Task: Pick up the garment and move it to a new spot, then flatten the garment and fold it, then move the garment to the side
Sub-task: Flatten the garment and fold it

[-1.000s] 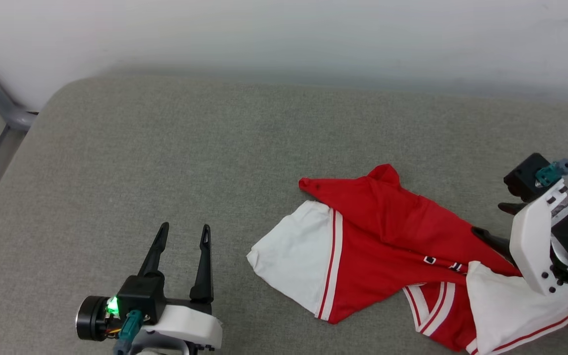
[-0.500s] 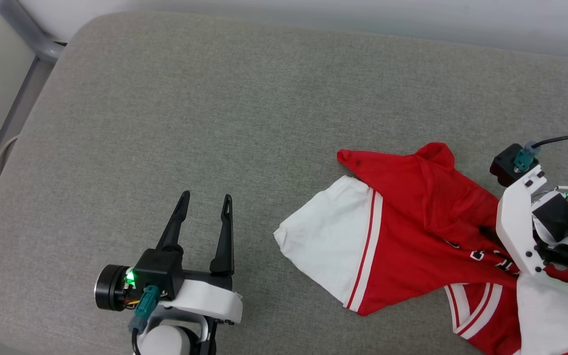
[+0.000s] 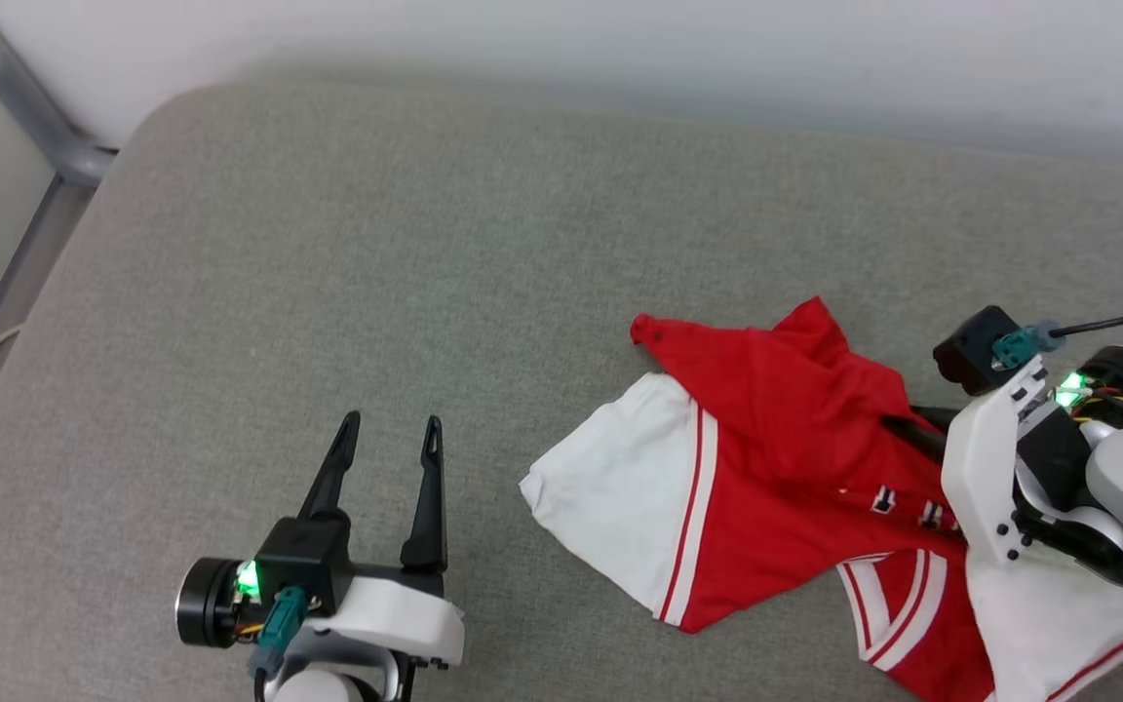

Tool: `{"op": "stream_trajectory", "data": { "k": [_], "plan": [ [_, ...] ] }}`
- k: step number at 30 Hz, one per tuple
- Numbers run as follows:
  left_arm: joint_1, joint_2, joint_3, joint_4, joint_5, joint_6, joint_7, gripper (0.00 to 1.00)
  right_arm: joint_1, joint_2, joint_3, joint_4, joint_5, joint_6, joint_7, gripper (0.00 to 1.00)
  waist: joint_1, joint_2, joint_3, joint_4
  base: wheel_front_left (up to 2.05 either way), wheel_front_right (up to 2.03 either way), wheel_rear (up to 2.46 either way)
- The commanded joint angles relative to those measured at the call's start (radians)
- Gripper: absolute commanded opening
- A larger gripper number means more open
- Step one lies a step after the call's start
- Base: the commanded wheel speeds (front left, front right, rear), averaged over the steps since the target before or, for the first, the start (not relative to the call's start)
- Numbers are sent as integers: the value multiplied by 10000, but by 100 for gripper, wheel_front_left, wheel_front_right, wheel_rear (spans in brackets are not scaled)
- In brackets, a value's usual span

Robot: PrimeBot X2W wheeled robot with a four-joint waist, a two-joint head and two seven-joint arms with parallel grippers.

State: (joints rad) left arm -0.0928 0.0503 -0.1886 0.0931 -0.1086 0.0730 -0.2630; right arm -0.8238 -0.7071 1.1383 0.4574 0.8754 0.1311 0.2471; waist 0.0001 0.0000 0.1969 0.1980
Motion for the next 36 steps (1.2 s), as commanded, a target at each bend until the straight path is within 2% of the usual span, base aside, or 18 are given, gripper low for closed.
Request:
{"op": "stream_trajectory", "data": {
  "k": [1, 6, 10, 16, 19, 24, 28, 32, 36],
  "plan": [
    [231, -5, 94, 36, 90, -32, -26, 100, -81, -187, -56, -299, 105, -7, -513, 0, -1, 0, -556, -345, 0, 0, 0],
    [705, -3, 333, 32, 166, -71, -26, 100, 394, -795, -440, -1273, 20, -7, -1511, 0, -1, 0, -1164, -715, 0, 0, 0],
    [974, -5, 477, -35, 180, -81, -26, 100, 797, -1275, -953, -1935, -102, -9, -1829, 0, -1, 0, -1355, -941, 0, 0, 0],
    [1282, -5, 704, -126, 173, -136, -26, 100, 1921, -2062, -2683, -3314, -527, -10, -1957, 0, -1, 0, -1433, -1321, 0, 0, 0],
    [1279, -2, 705, -178, 181, -121, -26, 100, 2542, -2179, -3770, -3966, -878, -9, -1776, 0, -1, 0, -1408, -1425, 0, 0, 0],
    [1104, -3, 578, -217, 194, -123, -26, 100, 3303, -1913, -5525, -4803, -1592, -9, -1270, 0, -1, 0, -1292, -1411, 0, 0, 0],
    [967, -3, 490, -221, 144, -168, -26, 100, 3434, -1508, -6372, -5315, -2043, -10, -763, 0, -1, 0, -1093, -1214, 0, 0, 0],
    [722, -3, 407, -226, 77, -151, -26, 100, 2899, -1054, -6423, -5493, -2262, -10, -254, 0, -1, 0, -739, -893, 0, 0, 0],
    [419, -5, 222, -270, -92, -54, -26, 100, 1966, -671, -5815, -4900, -2330, -9, 190, 0, -1, 0, -239, -517, 0, 0, 0]
  ]
}}
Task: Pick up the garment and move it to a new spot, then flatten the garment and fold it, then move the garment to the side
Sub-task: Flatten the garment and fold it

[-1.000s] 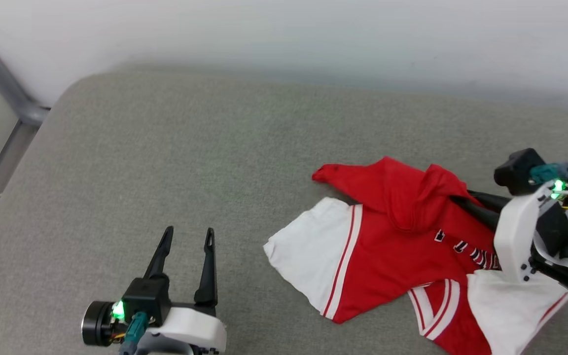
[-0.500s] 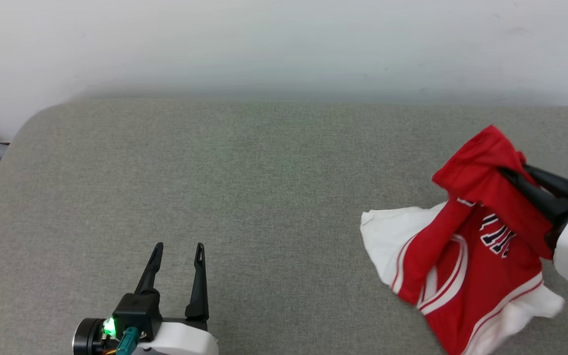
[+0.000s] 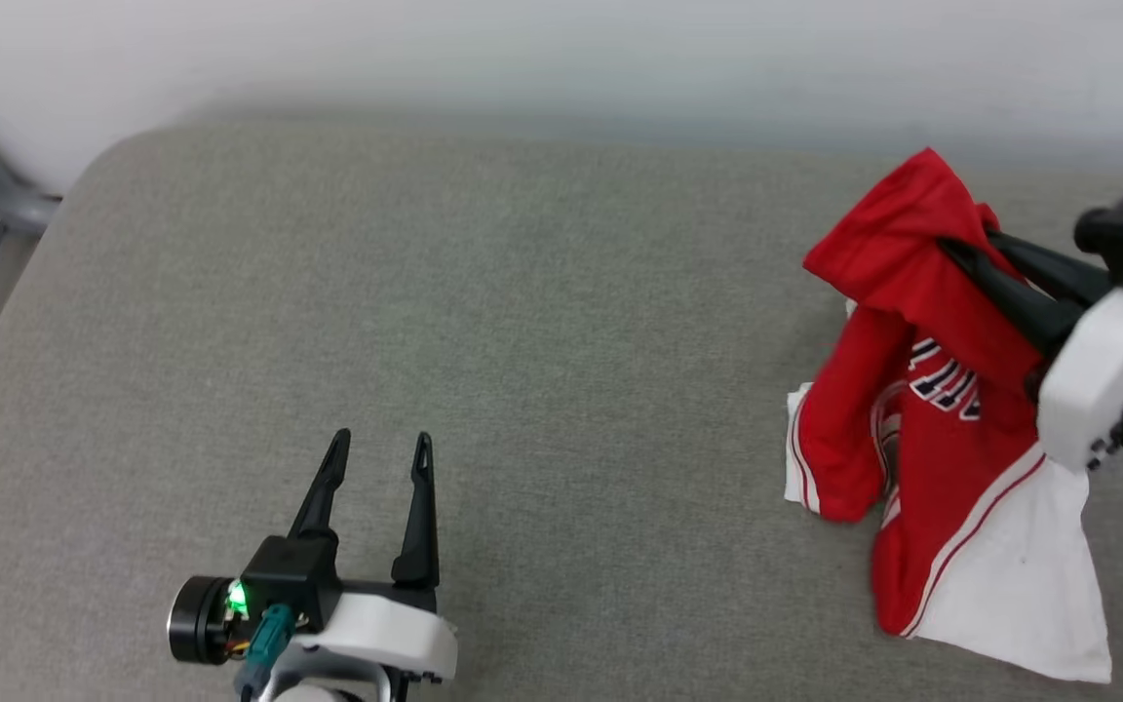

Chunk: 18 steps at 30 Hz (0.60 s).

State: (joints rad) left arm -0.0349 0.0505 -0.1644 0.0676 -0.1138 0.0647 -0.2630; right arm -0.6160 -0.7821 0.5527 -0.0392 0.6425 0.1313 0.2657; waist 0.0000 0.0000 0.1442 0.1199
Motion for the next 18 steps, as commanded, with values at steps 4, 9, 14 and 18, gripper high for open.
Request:
{"op": "stream_trajectory", "data": {
  "k": [4, 9, 14, 18],
  "plan": [
    [-506, -7, -239, 36, -196, 75, -26, 100, -1387, 481, 952, 1365, 1, -11, 215, 0, 0, 0, 808, 640, 0, 0, 0],
    [-861, -7, -520, -22, -345, 203, -26, 100, -2721, 1108, 2135, 3806, 136, -12, 207, 0, 0, 0, 1301, 1031, 0, 0, 0],
    [-1076, -7, -734, -58, -405, 271, -26, 100, -3161, 1758, 3126, 6305, 534, -11, 357, 0, 0, 0, 1557, 1304, 0, 0, 0],
    [-1172, -8, -744, -51, -392, 310, -26, 100, -3150, 2150, 3752, 7646, 992, -11, 389, 0, 0, 0, 1615, 1354, 0, 0, 0]
  ]
}}
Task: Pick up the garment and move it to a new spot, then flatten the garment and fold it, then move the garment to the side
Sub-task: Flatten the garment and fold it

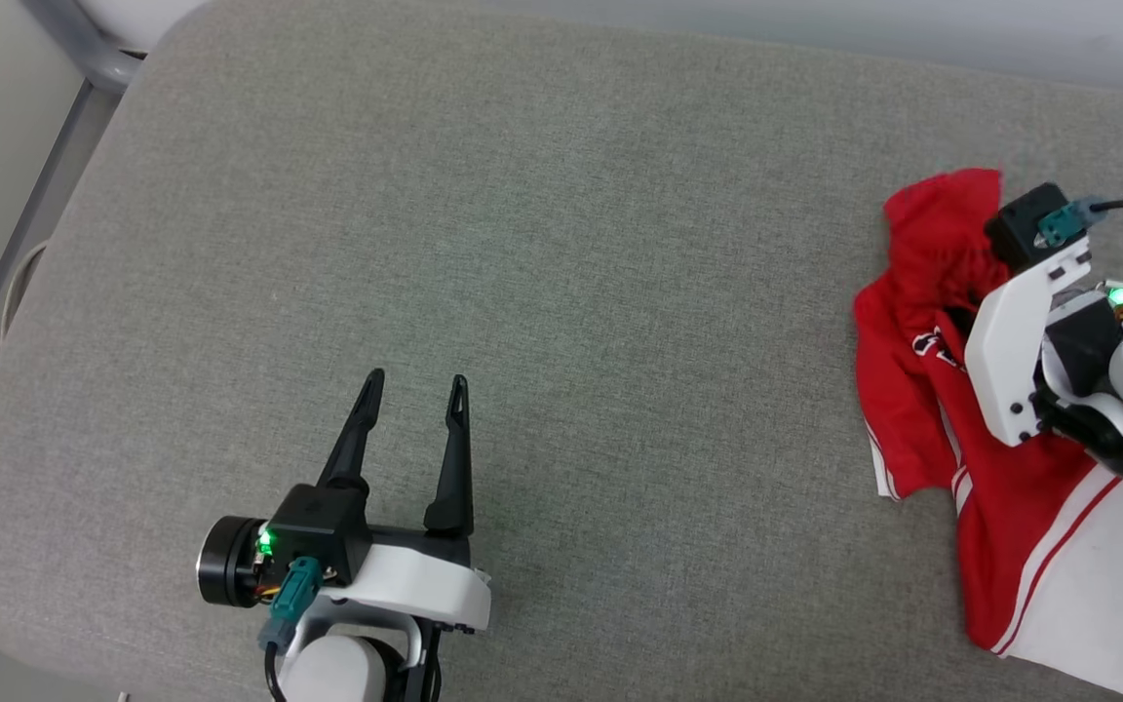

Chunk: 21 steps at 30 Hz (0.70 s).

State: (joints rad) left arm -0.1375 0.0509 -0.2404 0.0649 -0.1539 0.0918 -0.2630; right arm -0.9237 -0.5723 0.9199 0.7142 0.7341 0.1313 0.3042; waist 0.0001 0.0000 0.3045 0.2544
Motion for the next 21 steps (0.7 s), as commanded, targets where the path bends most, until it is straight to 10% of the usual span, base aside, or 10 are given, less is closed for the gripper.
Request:
{"op": "stream_trajectory", "data": {
  "k": [1, 3, 4, 5, 21],
  "plan": [
    [-137, -12, 23, -17, 30, 44, -26, 100, -81, 117, 233, 310, 158, -9, -55, 0, -1, 0, 7, 1, 0, 0, 0],
    [-117, -9, 37, 7, 90, 34, -26, 100, -107, 225, 493, 563, 345, -9, -344, 0, -1, 0, -44, -45, 0, 0, 0],
    [-100, -11, 51, 14, 115, 29, -26, 100, -146, 246, 573, 604, 427, -9, -595, 34, -1, 0, -90, -86, 0, 0, 0],
    [-72, -11, 69, 33, 140, 12, -26, 100, -223, 229, 634, 609, 497, -9, -901, 99, -1, 0, -155, -135, 0, 0, 0],
    [846, -9, 707, 17, 763, -199, -26, 100, 1418, -1828, 43, -1514, 846, -11, -4313, 100, -1, 0, -1550, -1328, 0, 0, 0]
  ]
}}
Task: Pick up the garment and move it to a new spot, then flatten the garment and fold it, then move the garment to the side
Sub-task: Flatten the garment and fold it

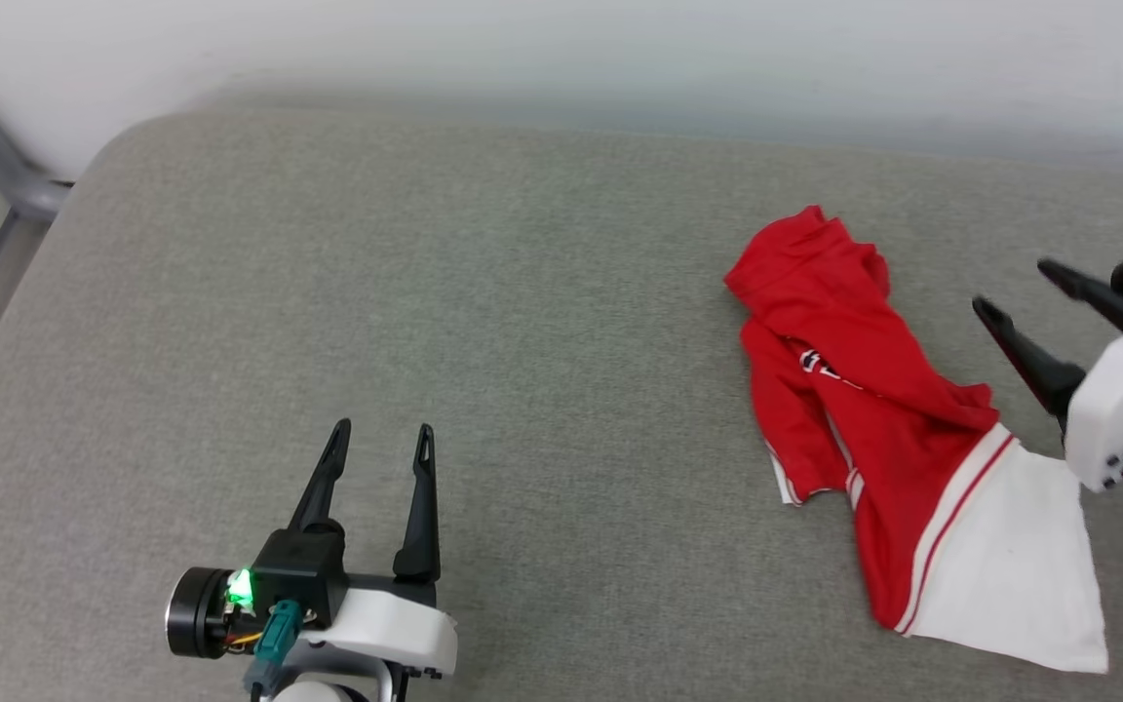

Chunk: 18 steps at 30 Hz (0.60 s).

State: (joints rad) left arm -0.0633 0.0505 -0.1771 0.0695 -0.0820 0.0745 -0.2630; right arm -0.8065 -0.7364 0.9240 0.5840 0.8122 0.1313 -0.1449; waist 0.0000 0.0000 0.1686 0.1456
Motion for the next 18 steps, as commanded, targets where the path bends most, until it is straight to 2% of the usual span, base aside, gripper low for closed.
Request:
{"op": "stream_trajectory", "data": {
  "k": [1, 6, 7, 8, 9, 10, 14, 18],
  "plan": [
    [169, -5, 99, -33, 83, -51, -26, 100, 451, -392, -21, -584, 165, -11, 465, 100, 0, 0, -241, -326, 0, 0, 0],
    [371, -5, 180, -33, 169, -168, -26, 100, 1315, -1668, -534, -2517, 748, -11, 2252, 100, 0, 0, -418, -669, 0, 0, 0],
    [381, -4, 216, -43, 199, -220, -26, 100, 1885, -2328, -899, -3570, 1142, -9, 3568, 100, 0, 0, -471, -776, 0, 0, 0],
    [381, -4, 216, -43, 199, -220, -26, 100, 1885, -2328, -899, -3570, 1142, -9, 3568, 100, 0, 0, -471, -776, 0, 0, 0],
    [359, -5, 225, -36, 231, -259, -26, 100, 2337, -2710, -1150, -4115, 1378, -11, 4483, 100, 0, 0, -481, -802, 0, 0, 0],
    [359, -5, 225, -36, 231, -259, -26, 100, 2337, -2710, -1150, -4115, 1378, -11, 4483, 100, 0, 0, -481, -802, 0, 0, 0],
    [265, -5, 207, -40, 234, -295, -26, 100, 3276, -3050, -1580, -4659, 1817, -11, 5987, 100, 0, 0, -434, -785, 0, 0, 0],
    [156, -5, 81, -33, 203, -344, -26, 100, 4080, -2867, -1948, -4557, 1847, -11, 6857, 100, 0, 0, -288, -652, 0, 0, 0]
  ]
}}
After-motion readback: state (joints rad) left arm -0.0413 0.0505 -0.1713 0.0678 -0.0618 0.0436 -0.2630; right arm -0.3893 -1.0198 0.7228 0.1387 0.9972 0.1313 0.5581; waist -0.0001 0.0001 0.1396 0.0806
